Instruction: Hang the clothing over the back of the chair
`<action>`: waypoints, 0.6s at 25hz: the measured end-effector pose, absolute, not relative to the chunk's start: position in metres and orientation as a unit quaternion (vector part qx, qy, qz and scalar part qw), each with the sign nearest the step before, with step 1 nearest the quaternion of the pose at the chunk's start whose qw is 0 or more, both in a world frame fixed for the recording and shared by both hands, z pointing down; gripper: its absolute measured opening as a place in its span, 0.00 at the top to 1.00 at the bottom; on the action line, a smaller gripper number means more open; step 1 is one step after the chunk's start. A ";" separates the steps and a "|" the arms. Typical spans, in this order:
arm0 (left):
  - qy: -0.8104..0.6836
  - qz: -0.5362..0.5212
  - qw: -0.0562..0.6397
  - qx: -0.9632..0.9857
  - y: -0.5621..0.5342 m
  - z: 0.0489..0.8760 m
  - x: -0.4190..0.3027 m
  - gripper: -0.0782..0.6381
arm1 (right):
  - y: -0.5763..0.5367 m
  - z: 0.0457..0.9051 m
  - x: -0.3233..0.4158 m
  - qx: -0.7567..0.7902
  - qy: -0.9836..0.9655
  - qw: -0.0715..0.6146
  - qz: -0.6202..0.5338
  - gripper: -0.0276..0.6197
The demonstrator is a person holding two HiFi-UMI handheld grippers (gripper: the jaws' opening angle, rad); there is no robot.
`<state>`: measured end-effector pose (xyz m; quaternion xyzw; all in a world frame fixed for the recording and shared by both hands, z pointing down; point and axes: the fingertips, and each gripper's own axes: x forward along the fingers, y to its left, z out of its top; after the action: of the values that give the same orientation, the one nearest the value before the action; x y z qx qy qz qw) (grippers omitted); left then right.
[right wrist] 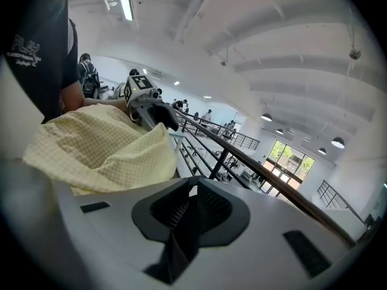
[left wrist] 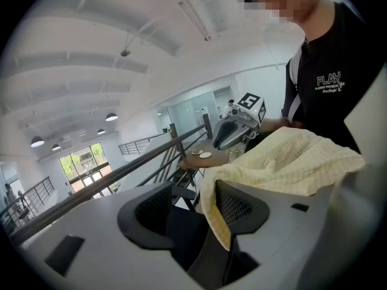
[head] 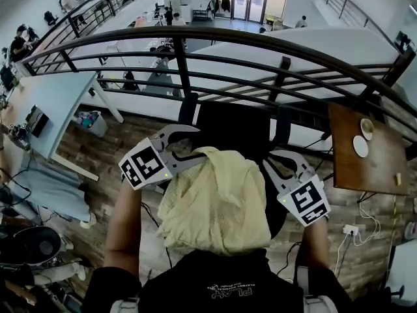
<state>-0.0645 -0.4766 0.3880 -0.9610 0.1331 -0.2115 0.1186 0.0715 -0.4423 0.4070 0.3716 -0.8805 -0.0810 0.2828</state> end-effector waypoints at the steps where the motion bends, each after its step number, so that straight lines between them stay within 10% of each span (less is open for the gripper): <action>1: 0.135 -0.209 0.111 -0.962 -0.476 0.387 -0.068 0.56 | -0.442 0.406 0.073 0.374 -0.880 0.281 -0.081 0.91; 15: 0.193 -0.203 0.142 -0.949 -0.470 0.367 -0.083 0.57 | -0.440 0.357 0.068 0.421 -0.874 0.203 -0.130 0.91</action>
<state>-0.0832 -0.4702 0.3671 -0.9494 0.1931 -0.2028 0.1421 0.0680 -0.4404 0.3569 0.4213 -0.8743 -0.1296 0.2031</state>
